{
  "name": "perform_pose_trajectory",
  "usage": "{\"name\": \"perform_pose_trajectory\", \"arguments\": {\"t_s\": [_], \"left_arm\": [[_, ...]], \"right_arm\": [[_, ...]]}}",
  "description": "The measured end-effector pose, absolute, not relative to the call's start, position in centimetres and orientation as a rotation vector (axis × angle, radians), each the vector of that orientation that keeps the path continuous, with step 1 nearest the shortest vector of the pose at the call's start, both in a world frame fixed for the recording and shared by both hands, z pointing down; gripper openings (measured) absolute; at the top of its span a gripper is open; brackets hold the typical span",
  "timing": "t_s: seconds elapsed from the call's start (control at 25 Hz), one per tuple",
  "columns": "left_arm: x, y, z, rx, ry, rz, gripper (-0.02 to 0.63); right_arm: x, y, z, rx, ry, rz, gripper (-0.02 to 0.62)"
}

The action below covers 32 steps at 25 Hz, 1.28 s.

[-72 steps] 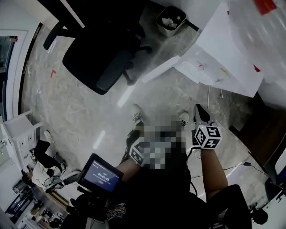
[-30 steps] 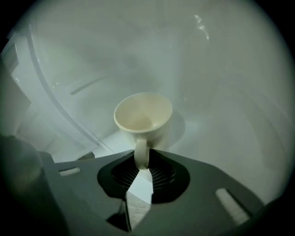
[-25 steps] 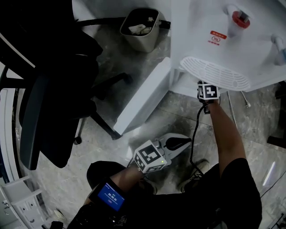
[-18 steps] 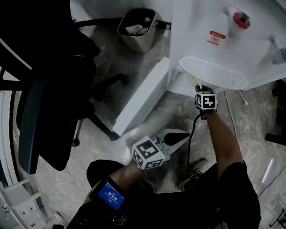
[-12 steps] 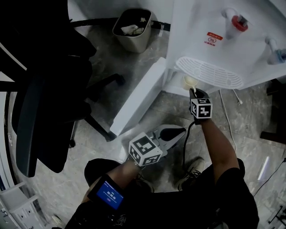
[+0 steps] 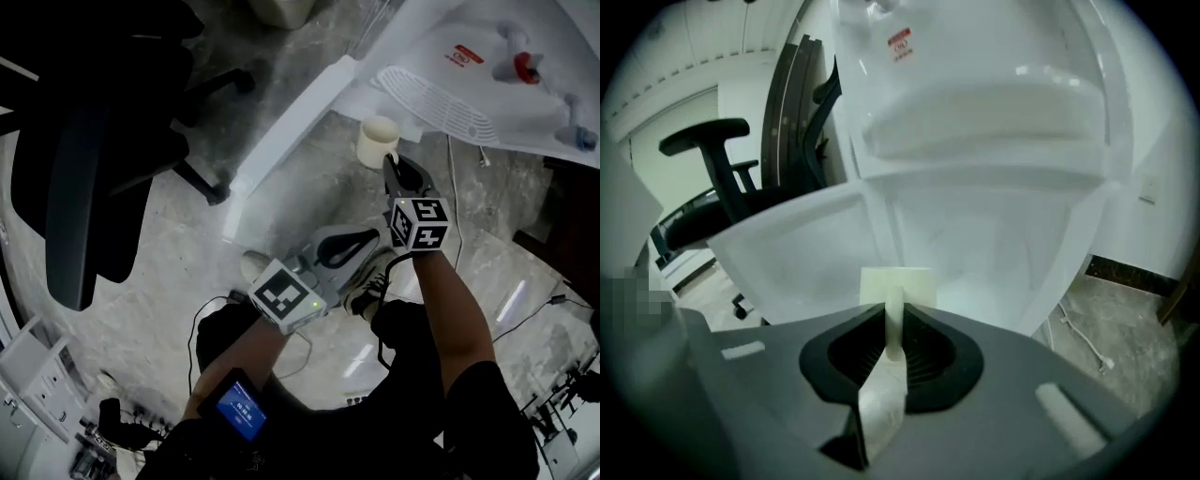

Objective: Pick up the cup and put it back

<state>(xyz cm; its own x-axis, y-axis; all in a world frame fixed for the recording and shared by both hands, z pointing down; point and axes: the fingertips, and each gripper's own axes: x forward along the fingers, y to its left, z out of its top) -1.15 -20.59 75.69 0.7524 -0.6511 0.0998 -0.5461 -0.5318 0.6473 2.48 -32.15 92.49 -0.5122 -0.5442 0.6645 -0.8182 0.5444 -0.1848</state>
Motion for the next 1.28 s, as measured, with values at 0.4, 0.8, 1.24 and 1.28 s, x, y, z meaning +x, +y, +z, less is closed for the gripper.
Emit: {"name": "perform_pose_trajectory", "arguments": {"t_s": [0.4,0.8,1.24,1.28], "left_arm": [[-1.5,-12.5,63.0,2.159,-0.926,-0.051,0.004],[1.8,-10.8,40.2,2.237,-0.923,-0.033,0.005],[2.3,-7.0,28.6,2.247,-1.089,-0.163,0.004],[2.2,-6.3,28.4,2.253,-1.079,-0.157,0.005]], "right_arm": [[2.0,-25.6,69.6,1.023,-2.337,0.723,0.049],[4.0,-22.6,41.1,0.932,-2.653,0.593,0.049],[8.4,-16.7,25.8,0.924,-2.914,0.489,0.048],[8.6,-15.8,25.1,0.942,-2.924,0.489,0.048]]}}
